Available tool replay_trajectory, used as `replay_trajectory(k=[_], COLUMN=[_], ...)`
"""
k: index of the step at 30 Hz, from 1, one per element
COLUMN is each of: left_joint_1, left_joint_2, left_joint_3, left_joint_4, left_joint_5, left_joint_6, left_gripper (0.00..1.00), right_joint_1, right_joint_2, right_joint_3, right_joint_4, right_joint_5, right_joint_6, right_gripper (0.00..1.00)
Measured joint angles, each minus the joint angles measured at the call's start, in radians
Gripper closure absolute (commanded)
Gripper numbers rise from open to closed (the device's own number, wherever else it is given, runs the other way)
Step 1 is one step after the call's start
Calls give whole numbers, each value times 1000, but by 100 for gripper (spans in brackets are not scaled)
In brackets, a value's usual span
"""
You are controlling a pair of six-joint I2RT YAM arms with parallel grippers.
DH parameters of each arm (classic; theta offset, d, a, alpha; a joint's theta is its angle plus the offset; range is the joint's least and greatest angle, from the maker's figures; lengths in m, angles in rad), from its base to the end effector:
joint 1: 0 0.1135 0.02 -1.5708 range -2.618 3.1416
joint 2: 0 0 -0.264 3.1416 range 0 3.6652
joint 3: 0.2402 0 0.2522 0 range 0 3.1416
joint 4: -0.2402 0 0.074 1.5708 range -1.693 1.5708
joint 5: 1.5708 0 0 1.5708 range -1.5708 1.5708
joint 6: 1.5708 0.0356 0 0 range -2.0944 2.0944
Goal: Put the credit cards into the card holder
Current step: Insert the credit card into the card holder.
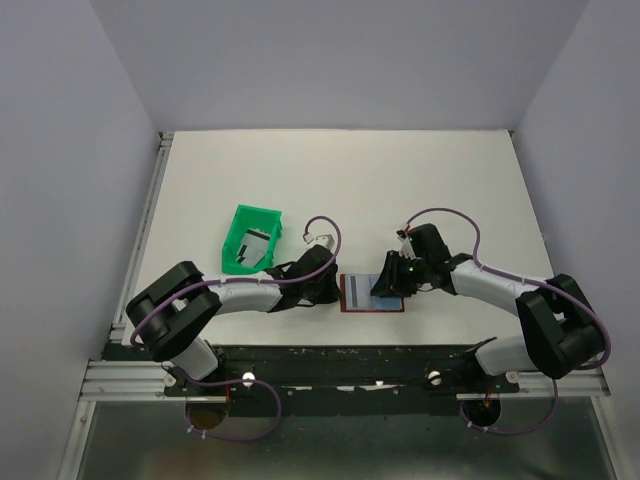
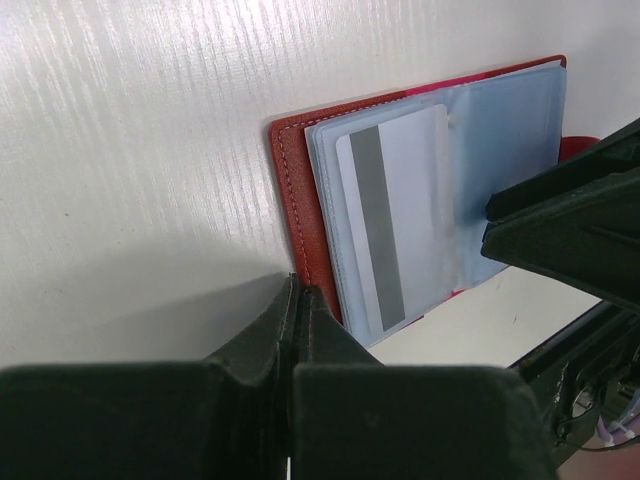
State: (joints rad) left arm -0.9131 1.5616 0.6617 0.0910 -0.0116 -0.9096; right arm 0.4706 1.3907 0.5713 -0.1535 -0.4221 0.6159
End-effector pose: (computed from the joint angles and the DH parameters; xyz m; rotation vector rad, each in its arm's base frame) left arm 0.1791 -0.2312 0.1436 -0.0014 2.5512 -0.7985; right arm 0.2106 0.1235 0.1472 0.0182 2.7009 0.9236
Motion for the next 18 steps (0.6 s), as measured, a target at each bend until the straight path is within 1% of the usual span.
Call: replay_trajectory(k=[1,2,4,18], left_joint_1=[0,0,0,0], left_joint_2=[0,1,4,11], left_joint_3=[0,0,1,6], left_joint_4=[1,2,6,11], left_joint_5=[1,1,3,20], left_joint_6=[0,0,0,5], left_gripper=[100,100,100,100], right_joint_1=[0,0,0,2], right_joint_2=[0,0,1,76], right_joint_3=[0,0,0,0], right_joint_4=[-4,-7,-6,64], right_joint_5=[5,8,10,-26], right_joint_6=[-3,-5,-8,14], right_gripper=[71,74,79,79])
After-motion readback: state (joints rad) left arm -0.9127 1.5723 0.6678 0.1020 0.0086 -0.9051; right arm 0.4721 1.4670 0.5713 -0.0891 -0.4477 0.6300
